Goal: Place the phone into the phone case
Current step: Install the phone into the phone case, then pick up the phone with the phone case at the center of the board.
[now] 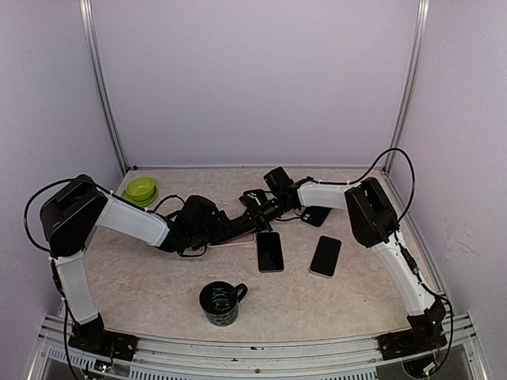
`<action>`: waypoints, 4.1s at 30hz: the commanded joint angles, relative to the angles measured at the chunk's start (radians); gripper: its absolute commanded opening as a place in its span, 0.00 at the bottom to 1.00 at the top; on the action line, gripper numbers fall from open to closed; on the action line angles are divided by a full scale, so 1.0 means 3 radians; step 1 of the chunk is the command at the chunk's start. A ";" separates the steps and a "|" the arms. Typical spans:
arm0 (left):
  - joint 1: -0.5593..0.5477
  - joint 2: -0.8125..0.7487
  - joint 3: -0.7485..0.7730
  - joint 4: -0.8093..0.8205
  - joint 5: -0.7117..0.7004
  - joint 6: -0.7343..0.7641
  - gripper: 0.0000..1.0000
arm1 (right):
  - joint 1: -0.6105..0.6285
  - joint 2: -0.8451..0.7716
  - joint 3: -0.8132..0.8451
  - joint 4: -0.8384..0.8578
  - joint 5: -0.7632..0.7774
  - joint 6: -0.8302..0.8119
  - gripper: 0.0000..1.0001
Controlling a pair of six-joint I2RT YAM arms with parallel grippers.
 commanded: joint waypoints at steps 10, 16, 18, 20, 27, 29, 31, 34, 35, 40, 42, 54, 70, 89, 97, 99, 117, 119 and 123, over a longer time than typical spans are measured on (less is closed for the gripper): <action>-0.0127 0.0076 -0.0123 0.0319 0.0530 -0.0104 0.99 | 0.0242 0.0286 -0.0131 0.0206 -0.0043 0.0262 0.00; -0.0125 0.0011 -0.0257 0.0401 0.0564 -0.0203 0.99 | 0.0246 0.0208 -0.0279 0.0393 -0.0073 0.0365 0.00; -0.0125 -0.0019 -0.0318 0.0443 0.0588 -0.0253 0.99 | 0.0244 0.0164 -0.0370 0.0522 -0.0086 0.0442 0.00; -0.0130 -0.0044 -0.0380 0.0483 0.0580 -0.0306 0.99 | 0.0244 0.0118 -0.0464 0.0670 -0.0080 0.0542 0.00; -0.0135 -0.0105 -0.0510 0.0580 0.0573 -0.0401 0.99 | 0.0258 0.0059 -0.0561 0.0855 -0.0076 0.0698 0.00; -0.0134 -0.0102 -0.0545 0.0621 0.0591 -0.0429 0.99 | 0.0260 0.0058 -0.0568 0.0890 -0.0086 0.0722 0.00; -0.0140 -0.0104 -0.0575 0.0652 0.0608 -0.0446 0.99 | 0.0261 0.0058 -0.0567 0.0910 -0.0084 0.0729 0.00; -0.0140 -0.0126 -0.0594 0.0621 0.0586 -0.0449 0.99 | 0.0262 0.0072 -0.0544 0.0907 -0.0076 0.0732 0.00; -0.0136 -0.0141 -0.0601 0.0601 0.0571 -0.0445 0.99 | 0.0262 0.0076 -0.0541 0.0906 -0.0077 0.0731 0.00; -0.0135 -0.0261 -0.0616 0.0496 0.0515 -0.0406 0.99 | 0.0252 0.0074 -0.0510 0.0912 -0.0068 0.0727 0.00; -0.0142 -0.0273 -0.0640 0.0547 0.0559 -0.0426 0.99 | 0.0249 0.0065 -0.0512 0.0908 -0.0047 0.0727 0.00; -0.0145 -0.0172 -0.0744 0.0933 0.0690 -0.0359 0.98 | 0.0243 0.0002 -0.0546 0.0887 -0.0024 0.0684 0.00; -0.0109 -0.0211 -0.1231 0.2039 0.1175 -0.0091 0.99 | 0.0211 -0.0122 -0.0576 0.0712 -0.0068 0.0420 0.00; 0.0270 -0.0560 -0.1237 0.1352 0.0751 -0.0006 0.99 | 0.0164 -0.0479 -0.0784 0.1499 -0.0467 0.0425 0.00; 0.0328 -0.0451 -0.1169 0.1467 0.0934 0.0088 0.99 | 0.0165 -0.0607 -0.0826 0.1580 -0.0531 0.0308 0.00; 0.0338 -0.0436 -0.1174 0.1580 0.1063 0.0117 0.99 | 0.0164 -0.0628 -0.0831 0.1572 -0.0550 0.0277 0.00; 0.0387 -0.0432 -0.1183 0.2376 0.2017 0.0160 0.92 | 0.0174 -0.0887 -0.1063 0.1280 -0.0558 -0.0301 0.00; 0.0387 -0.0437 -0.1195 0.2431 0.2086 0.0158 0.90 | 0.0175 -0.0920 -0.1096 0.1278 -0.0541 -0.0359 0.00; 0.0387 -0.0448 -0.1242 0.2586 0.2188 0.0127 0.87 | 0.0184 -0.0948 -0.1125 0.1267 -0.0536 -0.0444 0.00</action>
